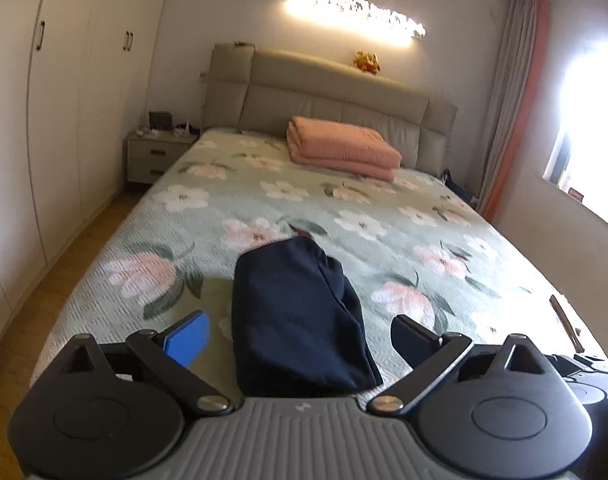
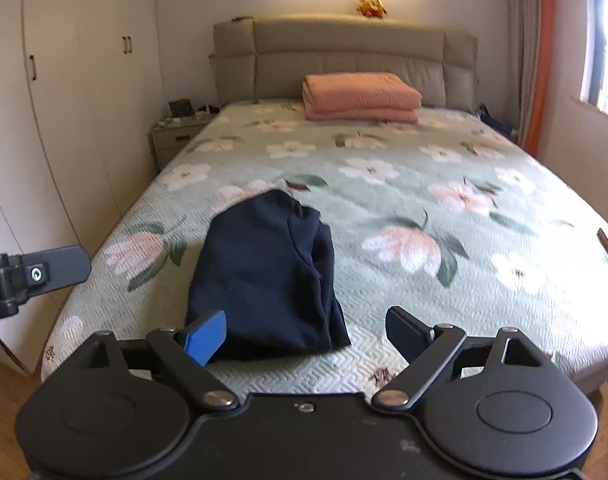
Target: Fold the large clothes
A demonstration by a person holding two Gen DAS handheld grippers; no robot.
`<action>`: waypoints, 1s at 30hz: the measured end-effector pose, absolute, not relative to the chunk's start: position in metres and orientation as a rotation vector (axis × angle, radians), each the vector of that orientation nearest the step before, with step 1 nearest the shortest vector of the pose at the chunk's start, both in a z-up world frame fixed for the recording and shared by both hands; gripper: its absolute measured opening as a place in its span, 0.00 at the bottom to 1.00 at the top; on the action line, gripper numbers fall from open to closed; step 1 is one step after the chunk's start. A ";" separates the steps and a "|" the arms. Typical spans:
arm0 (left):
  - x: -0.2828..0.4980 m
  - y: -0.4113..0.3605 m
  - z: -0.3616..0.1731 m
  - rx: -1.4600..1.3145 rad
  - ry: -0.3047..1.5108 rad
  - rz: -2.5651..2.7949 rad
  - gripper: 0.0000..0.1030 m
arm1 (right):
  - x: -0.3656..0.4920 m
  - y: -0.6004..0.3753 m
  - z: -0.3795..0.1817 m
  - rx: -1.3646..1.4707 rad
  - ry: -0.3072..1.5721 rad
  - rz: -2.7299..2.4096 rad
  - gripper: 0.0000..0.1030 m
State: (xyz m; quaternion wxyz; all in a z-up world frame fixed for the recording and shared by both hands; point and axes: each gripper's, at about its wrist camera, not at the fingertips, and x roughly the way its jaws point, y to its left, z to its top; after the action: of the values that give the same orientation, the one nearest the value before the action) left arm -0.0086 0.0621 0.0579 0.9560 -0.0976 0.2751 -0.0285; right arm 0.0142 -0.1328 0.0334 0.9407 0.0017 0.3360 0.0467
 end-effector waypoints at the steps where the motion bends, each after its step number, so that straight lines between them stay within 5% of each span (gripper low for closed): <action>1: -0.007 0.061 0.053 -0.200 0.573 -0.060 0.96 | 0.013 -0.134 0.032 0.006 0.699 0.091 1.00; 30: 0.011 0.051 0.019 -0.144 0.682 -0.029 0.95 | 0.023 -0.136 0.013 0.011 0.769 0.098 1.00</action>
State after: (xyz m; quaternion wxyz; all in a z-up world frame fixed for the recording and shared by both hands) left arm 0.0113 0.0512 0.0185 0.9398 -0.0706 0.3342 -0.0141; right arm 0.0232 -0.1357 0.0130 0.9257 0.0054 0.3751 0.0480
